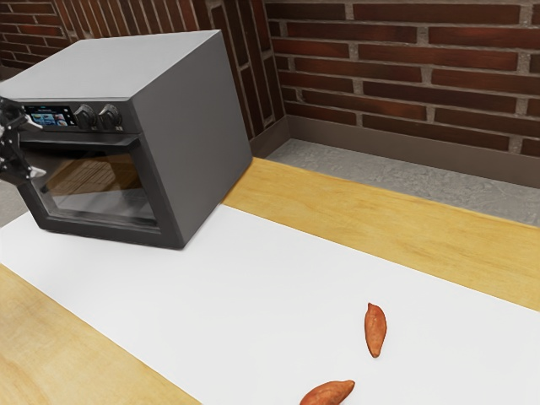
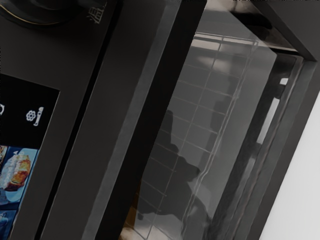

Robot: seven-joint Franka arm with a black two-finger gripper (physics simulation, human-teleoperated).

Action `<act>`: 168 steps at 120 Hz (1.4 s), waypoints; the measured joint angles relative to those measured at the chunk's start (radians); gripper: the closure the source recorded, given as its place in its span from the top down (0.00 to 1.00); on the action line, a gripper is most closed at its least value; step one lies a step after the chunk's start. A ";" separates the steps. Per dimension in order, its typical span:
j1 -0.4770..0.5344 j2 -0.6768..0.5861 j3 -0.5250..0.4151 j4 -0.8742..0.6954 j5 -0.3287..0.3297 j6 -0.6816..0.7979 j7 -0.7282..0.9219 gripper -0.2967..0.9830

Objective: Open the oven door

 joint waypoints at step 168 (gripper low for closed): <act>0.811 0.107 -1.313 0.459 -0.038 -0.616 -0.260 0.76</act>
